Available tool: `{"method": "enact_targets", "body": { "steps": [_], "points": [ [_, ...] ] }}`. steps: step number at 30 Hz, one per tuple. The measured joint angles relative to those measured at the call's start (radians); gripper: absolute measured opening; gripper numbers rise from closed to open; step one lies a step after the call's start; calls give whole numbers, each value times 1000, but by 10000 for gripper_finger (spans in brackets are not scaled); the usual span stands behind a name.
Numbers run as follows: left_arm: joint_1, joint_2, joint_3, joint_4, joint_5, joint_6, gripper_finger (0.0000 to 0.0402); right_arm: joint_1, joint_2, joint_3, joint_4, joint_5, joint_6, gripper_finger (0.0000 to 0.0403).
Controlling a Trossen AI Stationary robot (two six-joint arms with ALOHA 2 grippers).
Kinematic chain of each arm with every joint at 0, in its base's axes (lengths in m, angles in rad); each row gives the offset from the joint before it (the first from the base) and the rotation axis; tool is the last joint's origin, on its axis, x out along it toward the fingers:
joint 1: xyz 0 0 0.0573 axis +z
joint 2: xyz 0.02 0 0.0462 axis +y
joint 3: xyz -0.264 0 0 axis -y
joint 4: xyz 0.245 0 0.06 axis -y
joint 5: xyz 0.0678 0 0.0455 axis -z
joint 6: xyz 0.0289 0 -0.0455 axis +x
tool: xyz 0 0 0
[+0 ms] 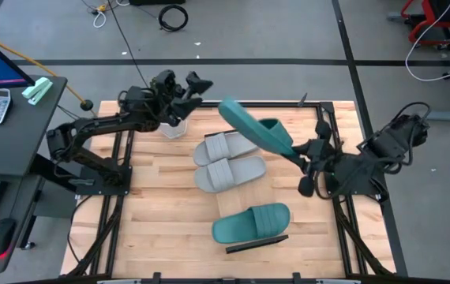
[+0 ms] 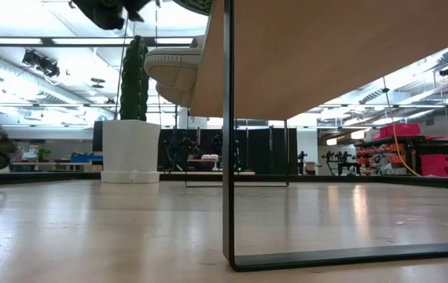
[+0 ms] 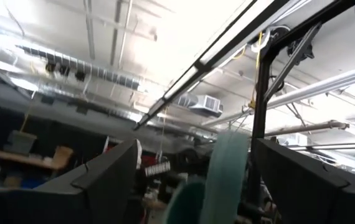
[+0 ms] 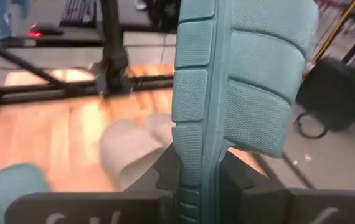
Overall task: Pick and place slides into the shelf
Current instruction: Put the green slipper on the shelf
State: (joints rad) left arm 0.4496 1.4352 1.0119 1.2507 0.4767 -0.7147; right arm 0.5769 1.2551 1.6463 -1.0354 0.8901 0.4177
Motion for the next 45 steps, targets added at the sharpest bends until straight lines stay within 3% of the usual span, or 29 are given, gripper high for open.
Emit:
{"method": "enact_targets", "body": {
  "steps": [9,14,23,28,45],
  "points": [
    [82,-114,0,-105,48,-7,330,64,69,0,-174,-160,147,58],
    [86,-135,0,-141,80,-8,330,75,111,0,-246,-263,104,58],
    [41,-141,0,-149,87,-14,330,70,144,0,-285,-289,-21,58],
    [8,-141,0,-149,87,-15,330,66,167,0,-286,-397,-132,58],
    [-50,-141,0,-148,86,-6,330,-4,213,0,-269,-425,-252,58]
  ]
}}
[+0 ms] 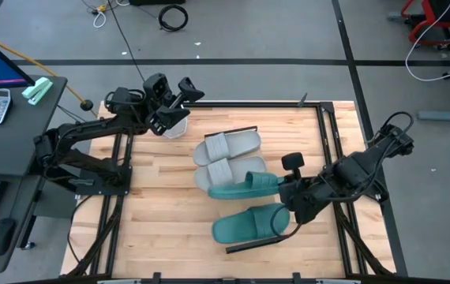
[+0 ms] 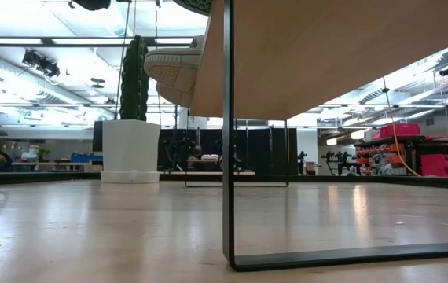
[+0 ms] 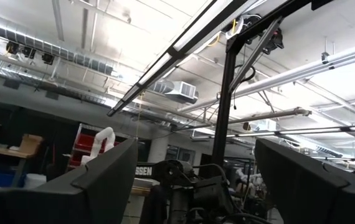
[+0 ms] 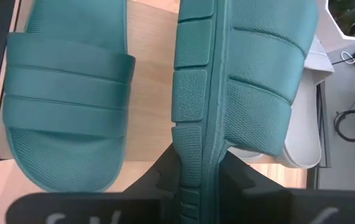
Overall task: Pick and place slides into the shelf
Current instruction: Put the green slipper on the shelf
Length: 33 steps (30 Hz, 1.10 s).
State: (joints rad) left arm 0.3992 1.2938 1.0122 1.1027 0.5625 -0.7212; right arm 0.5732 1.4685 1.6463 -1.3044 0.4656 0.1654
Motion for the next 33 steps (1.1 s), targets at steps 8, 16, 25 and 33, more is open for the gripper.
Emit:
{"method": "enact_targets", "body": {
  "steps": [8,16,25,33],
  "points": [
    [0,0,0,0,0,0,330,0,0,0,0,-3,13,58],
    [1,0,0,0,0,1,330,-4,0,0,0,-14,9,58],
    [1,0,0,0,0,2,330,-4,2,0,-11,-42,-1,58],
    [1,0,0,0,0,2,330,-17,62,-2,-19,-56,-69,58]
  ]
}}
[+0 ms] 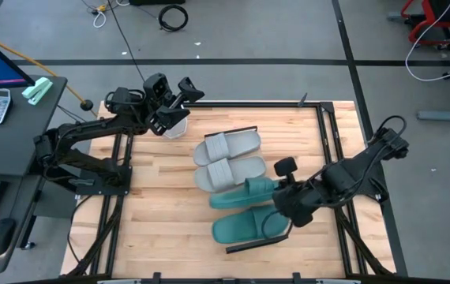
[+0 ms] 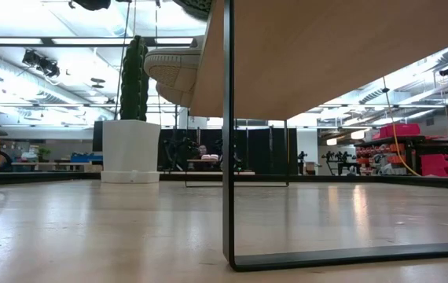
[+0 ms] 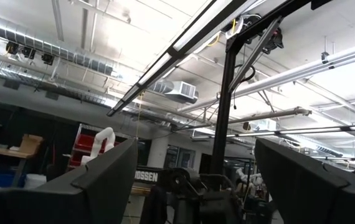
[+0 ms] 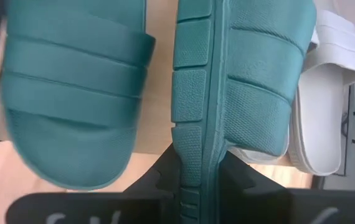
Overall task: Pick and place slides into the shelf
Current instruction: Put the green slipper on the shelf
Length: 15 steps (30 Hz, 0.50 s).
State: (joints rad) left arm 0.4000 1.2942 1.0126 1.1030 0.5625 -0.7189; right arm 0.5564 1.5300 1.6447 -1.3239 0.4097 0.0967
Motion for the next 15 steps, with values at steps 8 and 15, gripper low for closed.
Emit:
{"method": "enact_targets", "body": {
  "steps": [8,15],
  "points": [
    [0,0,0,0,0,-3,330,-7,71,0,-4,99,-49,58],
    [0,0,0,0,4,-3,330,-8,83,0,-20,170,-45,58]
  ]
}}
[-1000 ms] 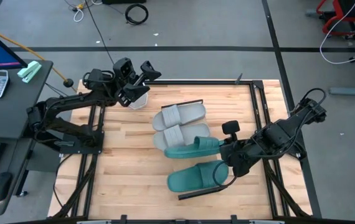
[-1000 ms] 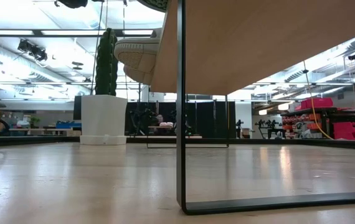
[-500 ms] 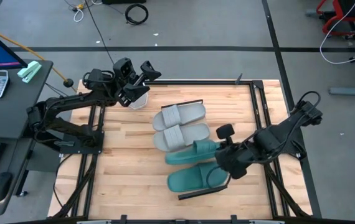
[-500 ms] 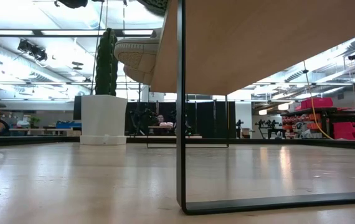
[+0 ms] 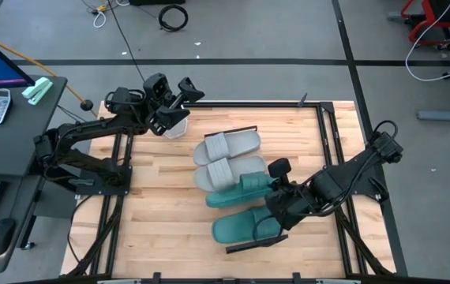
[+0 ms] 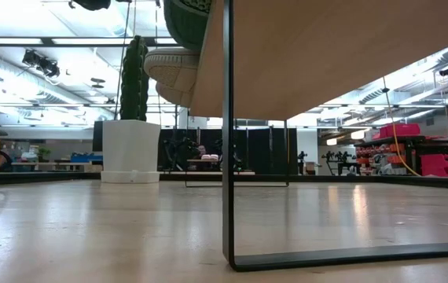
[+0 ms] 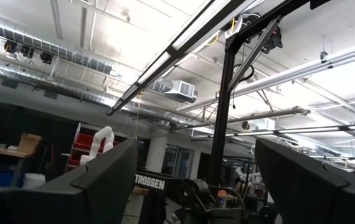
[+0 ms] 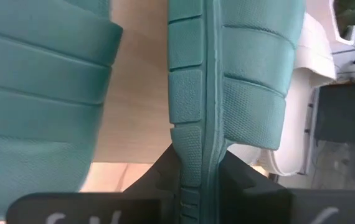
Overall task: Pick and place slides into the shelf
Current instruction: Put the green slipper on the shelf
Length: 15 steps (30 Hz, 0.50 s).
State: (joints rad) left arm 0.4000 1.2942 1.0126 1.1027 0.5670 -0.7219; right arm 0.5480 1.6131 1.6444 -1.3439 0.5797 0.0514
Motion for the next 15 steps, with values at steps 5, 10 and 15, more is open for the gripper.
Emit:
{"method": "enact_targets", "body": {
  "steps": [5,10,15],
  "points": [
    [-1,0,0,0,4,-5,330,-10,0,0,-9,14,10,58],
    [-16,0,0,0,3,-8,330,-27,0,0,-8,-4,32,58],
    [-36,0,0,0,4,-8,330,-36,0,0,15,-82,37,58]
  ]
}}
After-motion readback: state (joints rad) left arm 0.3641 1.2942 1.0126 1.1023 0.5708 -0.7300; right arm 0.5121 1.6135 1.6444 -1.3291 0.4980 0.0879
